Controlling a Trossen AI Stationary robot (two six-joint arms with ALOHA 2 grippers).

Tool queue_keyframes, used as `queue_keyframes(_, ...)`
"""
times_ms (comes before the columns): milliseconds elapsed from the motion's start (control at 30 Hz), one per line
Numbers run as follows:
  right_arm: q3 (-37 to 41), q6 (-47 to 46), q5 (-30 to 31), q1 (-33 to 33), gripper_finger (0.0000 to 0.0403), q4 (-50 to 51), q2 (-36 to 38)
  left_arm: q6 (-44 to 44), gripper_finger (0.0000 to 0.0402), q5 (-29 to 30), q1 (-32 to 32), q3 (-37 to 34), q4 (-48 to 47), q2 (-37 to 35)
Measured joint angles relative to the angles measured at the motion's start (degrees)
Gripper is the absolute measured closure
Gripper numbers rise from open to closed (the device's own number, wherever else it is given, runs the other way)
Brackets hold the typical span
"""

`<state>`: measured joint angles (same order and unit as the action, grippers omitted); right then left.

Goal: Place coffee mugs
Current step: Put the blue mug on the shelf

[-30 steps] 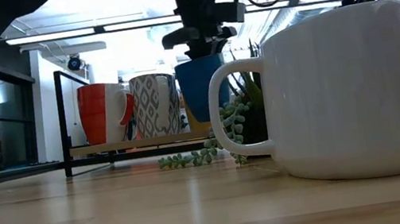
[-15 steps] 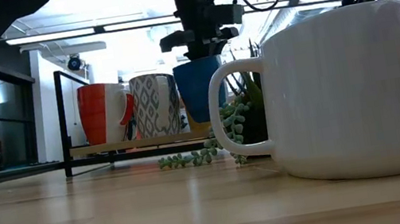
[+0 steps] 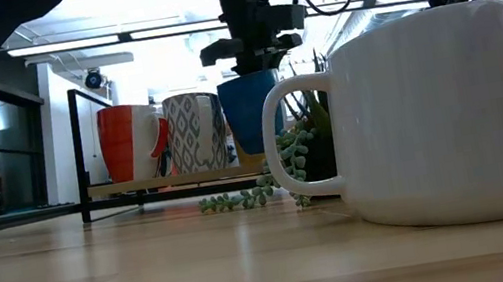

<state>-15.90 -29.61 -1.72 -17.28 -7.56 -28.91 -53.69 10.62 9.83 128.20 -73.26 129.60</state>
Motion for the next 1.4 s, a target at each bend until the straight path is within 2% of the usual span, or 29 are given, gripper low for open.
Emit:
queue_keyframes(267, 0.0, 0.0, 0.0, 0.0, 0.0304, 0.0, 0.0, 4.8, 0.0398, 1.3, 0.0, 0.0, 2.5, 0.0)
queue_keyframes(767, 0.0, 0.0, 0.0, 0.0, 0.0304, -0.1, 0.0, 3.7, 0.0398, 1.4, -0.4, 0.0, 3.0, 0.0)
queue_keyframes(900, 0.0, 0.0, 0.0, 0.0, 0.0304, -0.1, 0.0, 7.6, 0.0398, 1.4, -0.4, 0.1, 3.4, 0.9)
queue_keyframes(1067, 0.0, 0.0, 0.0, 0.0, 0.0304, -0.1, 0.0, 6.7, 0.0398, 3.0, -0.5, 0.0, 3.8, 1.5)
queue_keyframes(1400, 0.0, -0.1, 0.0, 0.0, 0.0304, -0.1, 0.0, 4.4, 0.0398, 0.4, -0.4, 0.0, 0.5, 1.6)
